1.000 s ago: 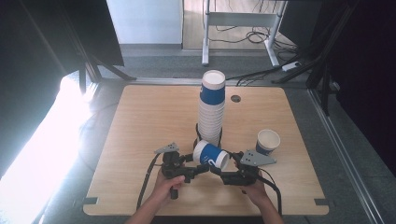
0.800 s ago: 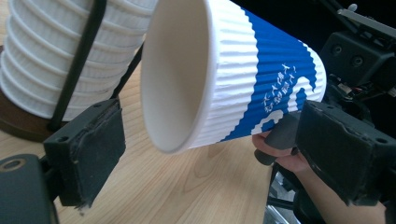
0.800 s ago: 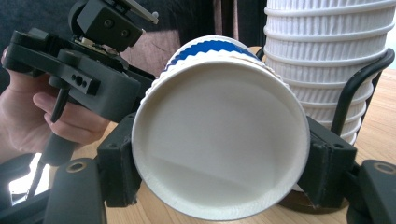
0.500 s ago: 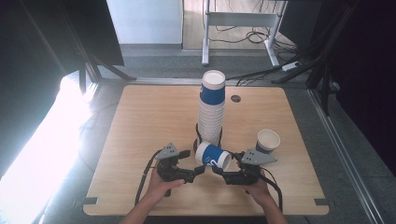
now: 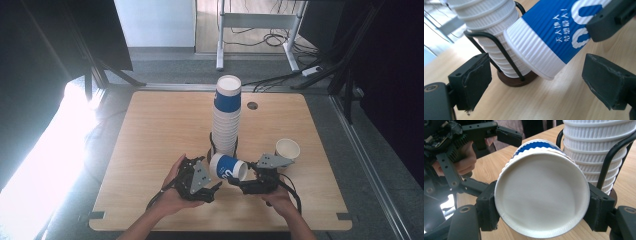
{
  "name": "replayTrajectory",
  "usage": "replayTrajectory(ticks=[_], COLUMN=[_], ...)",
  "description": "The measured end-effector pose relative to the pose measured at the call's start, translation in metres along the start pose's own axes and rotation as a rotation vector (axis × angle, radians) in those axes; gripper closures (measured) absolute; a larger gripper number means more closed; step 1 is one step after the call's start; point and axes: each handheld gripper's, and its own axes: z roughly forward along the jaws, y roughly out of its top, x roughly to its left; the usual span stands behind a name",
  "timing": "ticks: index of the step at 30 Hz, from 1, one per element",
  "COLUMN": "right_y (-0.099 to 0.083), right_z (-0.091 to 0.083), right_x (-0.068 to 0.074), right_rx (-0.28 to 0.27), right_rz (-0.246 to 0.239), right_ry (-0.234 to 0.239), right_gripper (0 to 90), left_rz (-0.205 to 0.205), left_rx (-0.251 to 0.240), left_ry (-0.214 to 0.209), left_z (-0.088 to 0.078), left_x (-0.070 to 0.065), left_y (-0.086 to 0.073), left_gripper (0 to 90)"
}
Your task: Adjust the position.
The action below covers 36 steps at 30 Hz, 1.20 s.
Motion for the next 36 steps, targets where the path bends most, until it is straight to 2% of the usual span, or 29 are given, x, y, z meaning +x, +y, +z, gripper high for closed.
replayTrajectory(ticks=[1,4,7,10,13,17,21,28,36], right_y=[0.001,0.004,0.007,0.01,0.011,0.013,0.014,0.014,0.014], right_z=[0.0,0.001,0.003,0.006,0.008,0.011,0.011,0.011,0.012], right_x=[0.0,0.0,0.001,0.002,0.004,0.006,0.008,0.005,0.002], right_rx=[0.005,0.02,0.035,0.049,0.055,0.063,0.074,0.082,0.094], right_rz=[0.004,0.008,0.003,-0.002,-0.004,-0.012,-0.019,-0.011,0.001], right_ry=[0.002,0.016,0.021,0.031,0.04,0.049,0.052,0.059,0.074], right_gripper=[27.1,27.2,27.2,27.1,27.2,27.2,27.2,26.6,26.1], left_rz=[0.033,0.078,0.156,0.202,0.215,0.259,0.305,0.353,0.367], left_rx=[0.004,0.01,0.029,0.054,0.066,0.09,0.103,0.098,0.104], left_ry=[0.01,0.005,0.015,0.0,-0.008,-0.009,-0.003,-0.016,-0.032], left_z=[0.001,0.002,0.004,0.008,0.011,0.017,0.02,0.02,0.021], left_x=[-0.001,-0.001,-0.003,-0.002,-0.003,-0.004,-0.006,-0.011,-0.011], left_y=[0.001,0.006,0.012,0.018,0.022,0.025,0.026,0.03,0.03], left_gripper=[8.1,7.3,6.5,6.0,6.2,7.2,12.0,20.8,22.4])
